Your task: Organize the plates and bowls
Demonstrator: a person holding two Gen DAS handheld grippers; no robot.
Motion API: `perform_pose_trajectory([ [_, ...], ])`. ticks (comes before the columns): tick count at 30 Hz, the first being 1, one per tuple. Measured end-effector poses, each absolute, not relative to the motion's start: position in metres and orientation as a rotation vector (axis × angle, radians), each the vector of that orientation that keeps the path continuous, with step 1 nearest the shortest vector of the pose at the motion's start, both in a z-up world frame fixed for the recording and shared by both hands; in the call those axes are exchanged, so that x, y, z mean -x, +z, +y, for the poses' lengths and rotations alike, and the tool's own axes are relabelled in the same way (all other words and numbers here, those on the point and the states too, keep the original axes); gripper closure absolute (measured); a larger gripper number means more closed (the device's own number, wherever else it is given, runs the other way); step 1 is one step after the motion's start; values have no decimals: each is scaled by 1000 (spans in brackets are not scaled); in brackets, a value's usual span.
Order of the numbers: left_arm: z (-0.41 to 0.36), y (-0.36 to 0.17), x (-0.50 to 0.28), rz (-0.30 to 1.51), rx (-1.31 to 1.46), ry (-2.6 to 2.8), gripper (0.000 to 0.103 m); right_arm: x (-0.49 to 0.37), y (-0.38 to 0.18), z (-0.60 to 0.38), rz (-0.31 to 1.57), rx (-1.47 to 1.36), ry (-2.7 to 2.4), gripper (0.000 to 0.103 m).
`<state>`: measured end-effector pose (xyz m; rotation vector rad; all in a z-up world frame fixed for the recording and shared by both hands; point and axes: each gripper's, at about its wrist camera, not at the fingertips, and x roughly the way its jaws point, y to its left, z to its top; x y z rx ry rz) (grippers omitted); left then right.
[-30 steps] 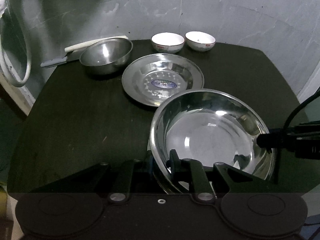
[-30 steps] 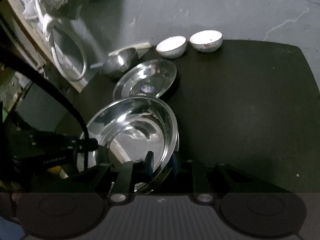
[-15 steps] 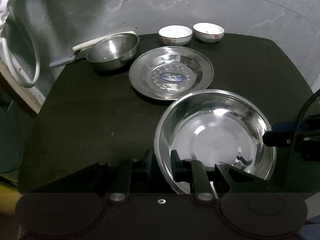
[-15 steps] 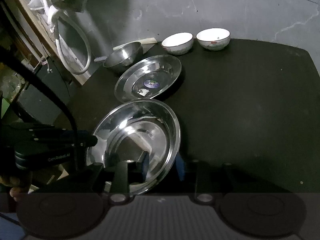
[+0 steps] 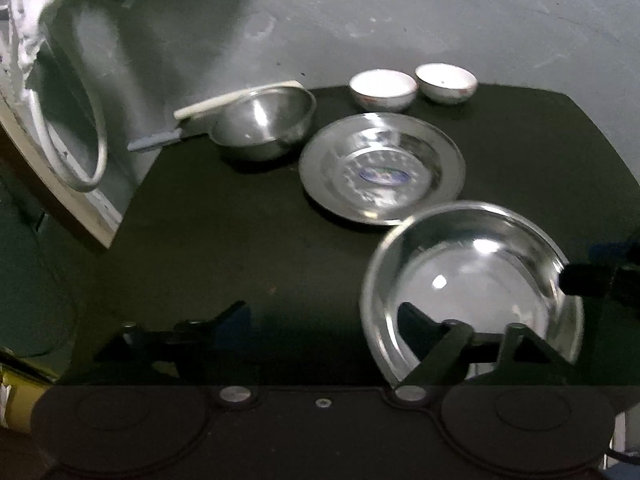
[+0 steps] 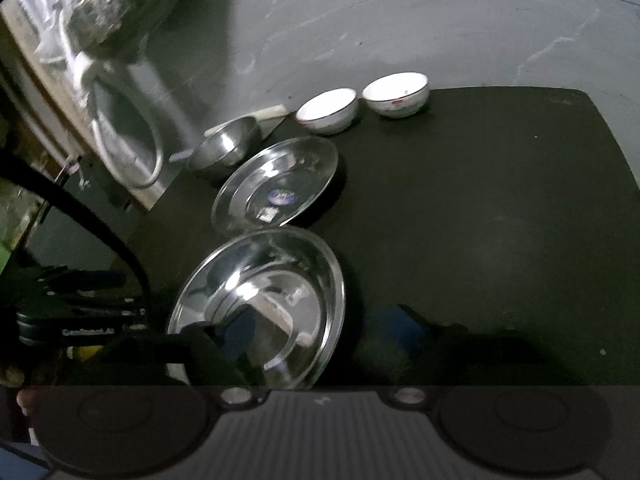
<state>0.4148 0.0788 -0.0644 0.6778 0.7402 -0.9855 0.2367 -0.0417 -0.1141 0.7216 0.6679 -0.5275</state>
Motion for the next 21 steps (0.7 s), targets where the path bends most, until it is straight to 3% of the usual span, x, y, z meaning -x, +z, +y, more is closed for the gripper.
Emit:
perform_pose_trajectory([
  [5, 70, -65, -440, 743, -670, -980, 16, -241, -115, -44, 624, -768, -604, 6],
  [10, 63, -67, -472, 789, -600, -984, 7, -248, -118, -42, 599, -805, -678, 4],
  [21, 39, -86, -525, 872, -426, -1043, 6, -265, -118, -58, 664, -829, -894, 1],
])
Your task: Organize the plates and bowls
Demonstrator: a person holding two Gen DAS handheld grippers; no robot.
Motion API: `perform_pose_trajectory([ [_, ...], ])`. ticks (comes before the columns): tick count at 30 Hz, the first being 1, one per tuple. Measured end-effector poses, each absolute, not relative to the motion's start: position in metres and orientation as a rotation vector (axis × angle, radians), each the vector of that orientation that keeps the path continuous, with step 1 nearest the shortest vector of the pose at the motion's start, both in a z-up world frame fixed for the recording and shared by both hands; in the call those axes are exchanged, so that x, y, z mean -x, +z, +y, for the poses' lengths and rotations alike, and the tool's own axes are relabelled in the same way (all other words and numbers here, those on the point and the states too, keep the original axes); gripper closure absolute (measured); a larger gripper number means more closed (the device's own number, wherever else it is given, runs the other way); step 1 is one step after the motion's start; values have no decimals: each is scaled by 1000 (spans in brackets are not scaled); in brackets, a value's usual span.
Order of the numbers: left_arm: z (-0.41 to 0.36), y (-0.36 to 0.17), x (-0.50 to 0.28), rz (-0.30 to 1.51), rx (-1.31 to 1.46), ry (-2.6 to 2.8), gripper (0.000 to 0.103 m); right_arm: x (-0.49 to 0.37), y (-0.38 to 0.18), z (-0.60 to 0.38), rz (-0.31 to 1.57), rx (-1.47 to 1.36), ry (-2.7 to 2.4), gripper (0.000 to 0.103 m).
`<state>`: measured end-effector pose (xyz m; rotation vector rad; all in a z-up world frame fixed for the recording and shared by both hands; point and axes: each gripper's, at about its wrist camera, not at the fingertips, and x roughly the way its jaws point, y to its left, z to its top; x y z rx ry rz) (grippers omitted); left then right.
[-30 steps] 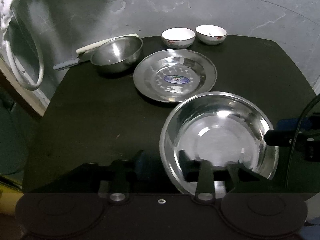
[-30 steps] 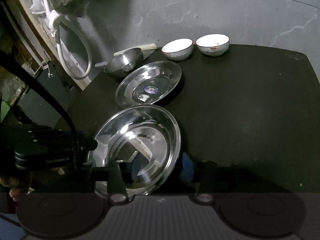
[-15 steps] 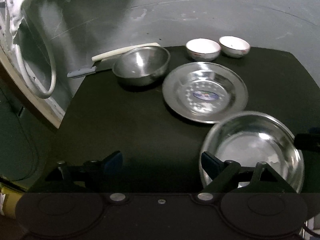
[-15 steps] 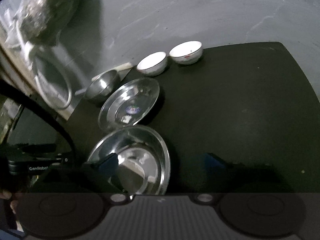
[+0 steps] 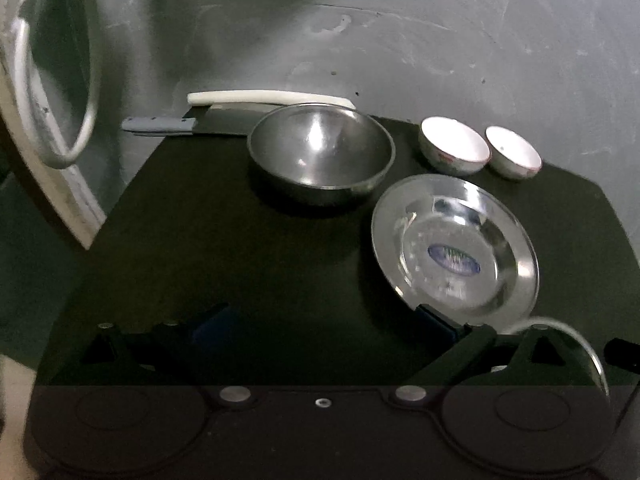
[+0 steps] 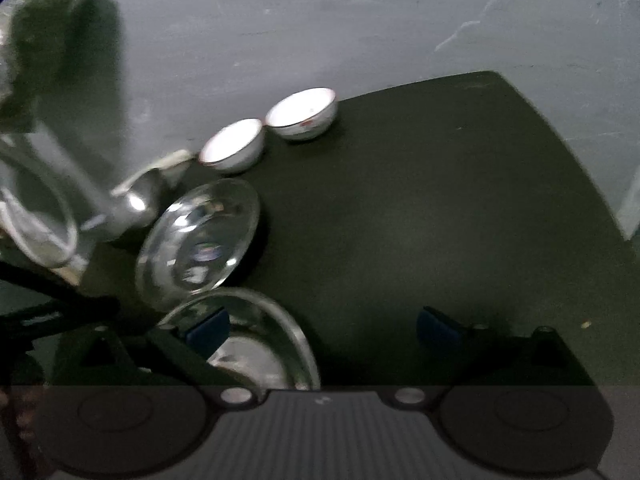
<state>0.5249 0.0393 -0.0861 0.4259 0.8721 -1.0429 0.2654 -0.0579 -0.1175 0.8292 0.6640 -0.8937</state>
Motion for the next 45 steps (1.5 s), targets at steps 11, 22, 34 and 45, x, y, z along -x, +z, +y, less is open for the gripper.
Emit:
perform_pose_trajectory([
  [11, 9, -105, -547, 903, -359, -1191, 3, -340, -109, -92, 753, -716, -975, 1],
  [22, -6, -112, -560, 975, -317, -1236, 11, -383, -134, -101, 823, -752, -921, 23],
  [34, -13, -117, -562, 1062, -303, -1319, 65, -392, -141, -96, 786, -803, -910, 58],
  [45, -20, -109, -551, 1044, -332, -1315, 83, -390, -136, -95, 750, -792, -917, 79],
])
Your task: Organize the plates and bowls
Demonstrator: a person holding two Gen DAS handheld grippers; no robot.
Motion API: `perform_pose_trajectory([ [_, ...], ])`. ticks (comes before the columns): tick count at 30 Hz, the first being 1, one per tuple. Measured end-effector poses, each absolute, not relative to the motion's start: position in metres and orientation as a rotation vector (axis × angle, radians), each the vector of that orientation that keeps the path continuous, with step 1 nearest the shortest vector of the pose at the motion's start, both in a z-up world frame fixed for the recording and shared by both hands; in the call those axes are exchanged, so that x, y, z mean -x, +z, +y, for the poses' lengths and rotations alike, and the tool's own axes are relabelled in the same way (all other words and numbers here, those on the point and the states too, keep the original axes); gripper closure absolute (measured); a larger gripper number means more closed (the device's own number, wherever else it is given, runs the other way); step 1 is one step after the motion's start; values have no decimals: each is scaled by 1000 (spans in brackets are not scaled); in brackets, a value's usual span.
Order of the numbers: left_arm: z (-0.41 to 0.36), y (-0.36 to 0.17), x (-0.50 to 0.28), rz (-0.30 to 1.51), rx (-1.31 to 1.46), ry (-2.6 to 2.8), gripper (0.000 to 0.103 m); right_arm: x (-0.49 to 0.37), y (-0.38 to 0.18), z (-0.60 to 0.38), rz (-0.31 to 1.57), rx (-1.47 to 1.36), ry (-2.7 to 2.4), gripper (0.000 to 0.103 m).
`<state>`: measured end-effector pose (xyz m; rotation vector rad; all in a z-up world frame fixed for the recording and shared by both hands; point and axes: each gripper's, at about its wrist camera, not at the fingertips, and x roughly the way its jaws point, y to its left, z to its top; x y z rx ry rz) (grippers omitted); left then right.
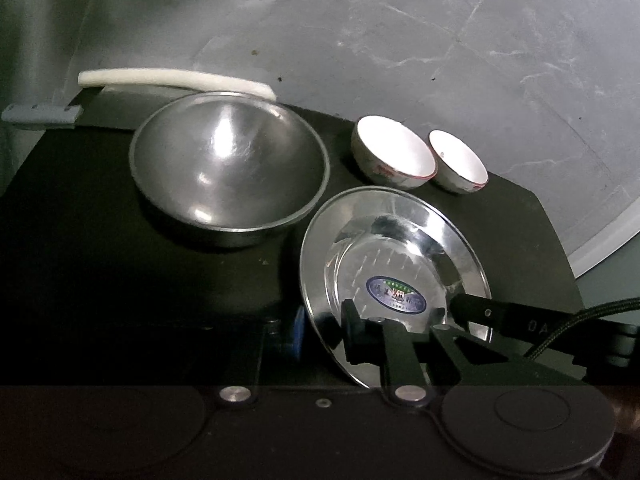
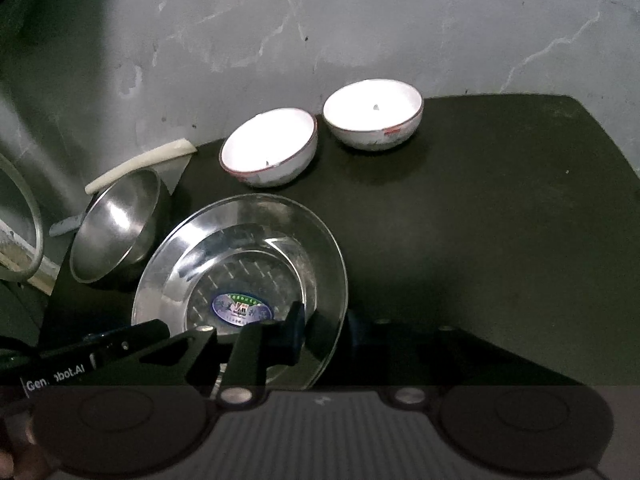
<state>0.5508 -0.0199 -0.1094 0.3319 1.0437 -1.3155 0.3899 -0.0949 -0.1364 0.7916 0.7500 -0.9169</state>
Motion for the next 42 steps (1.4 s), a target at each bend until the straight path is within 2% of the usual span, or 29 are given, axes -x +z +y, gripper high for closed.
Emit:
perform_pose_trajectory([
  [16, -29, -64, -506, 942, -311, -1410, 82, -335, -100, -101, 638, -724, -971, 79],
  [42, 50, -44, -441, 912, -430, -1249, 79, -283, -87, -41, 700, -594, -640, 74],
])
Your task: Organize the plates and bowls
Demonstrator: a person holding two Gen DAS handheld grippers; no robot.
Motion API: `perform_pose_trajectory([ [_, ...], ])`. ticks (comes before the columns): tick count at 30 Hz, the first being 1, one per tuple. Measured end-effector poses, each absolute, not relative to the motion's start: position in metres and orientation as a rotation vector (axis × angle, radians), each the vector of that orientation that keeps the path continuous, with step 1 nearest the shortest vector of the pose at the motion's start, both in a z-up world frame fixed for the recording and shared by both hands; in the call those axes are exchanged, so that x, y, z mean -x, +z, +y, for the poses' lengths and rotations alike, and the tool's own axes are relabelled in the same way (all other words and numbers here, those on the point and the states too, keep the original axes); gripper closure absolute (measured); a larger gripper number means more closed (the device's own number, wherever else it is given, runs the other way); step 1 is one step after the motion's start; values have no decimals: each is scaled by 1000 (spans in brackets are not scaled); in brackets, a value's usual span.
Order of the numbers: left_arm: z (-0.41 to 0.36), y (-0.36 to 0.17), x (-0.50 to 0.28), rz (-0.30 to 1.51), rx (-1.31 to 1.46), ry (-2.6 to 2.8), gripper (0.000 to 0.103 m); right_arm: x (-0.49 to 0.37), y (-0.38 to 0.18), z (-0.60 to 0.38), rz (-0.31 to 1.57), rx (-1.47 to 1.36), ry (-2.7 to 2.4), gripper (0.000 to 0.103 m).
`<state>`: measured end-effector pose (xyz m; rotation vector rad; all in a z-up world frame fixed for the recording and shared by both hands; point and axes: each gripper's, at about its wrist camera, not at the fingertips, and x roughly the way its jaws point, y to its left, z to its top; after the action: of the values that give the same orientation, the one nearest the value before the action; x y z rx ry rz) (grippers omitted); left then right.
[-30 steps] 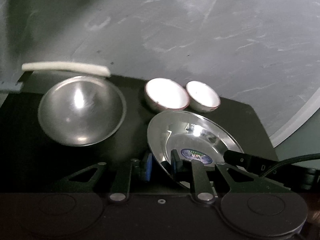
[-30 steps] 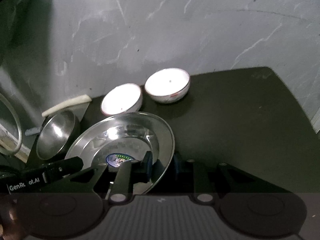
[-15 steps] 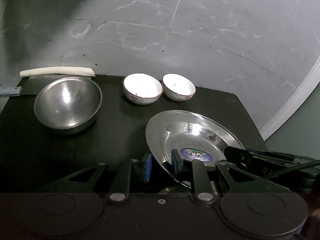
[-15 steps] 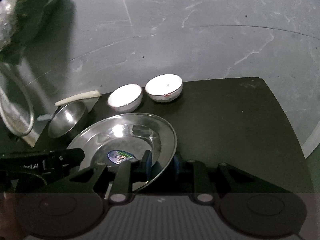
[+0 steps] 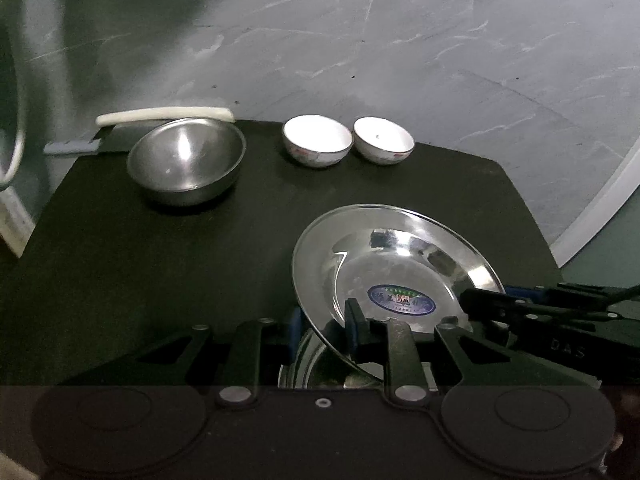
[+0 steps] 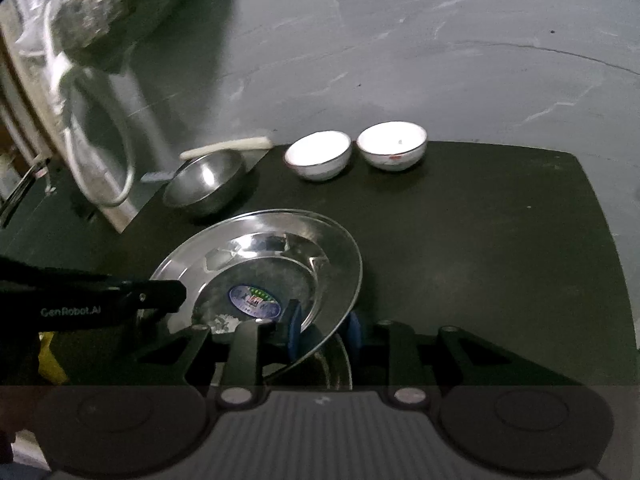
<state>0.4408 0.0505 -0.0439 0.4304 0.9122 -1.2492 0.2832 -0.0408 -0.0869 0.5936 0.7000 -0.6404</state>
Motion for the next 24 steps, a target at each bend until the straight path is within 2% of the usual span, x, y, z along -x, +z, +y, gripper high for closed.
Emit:
perform_pose_trajectory([
  [24, 90, -59, -402, 981, -453, -1057, 76, -264, -99, -10, 817, -532, -426, 69],
])
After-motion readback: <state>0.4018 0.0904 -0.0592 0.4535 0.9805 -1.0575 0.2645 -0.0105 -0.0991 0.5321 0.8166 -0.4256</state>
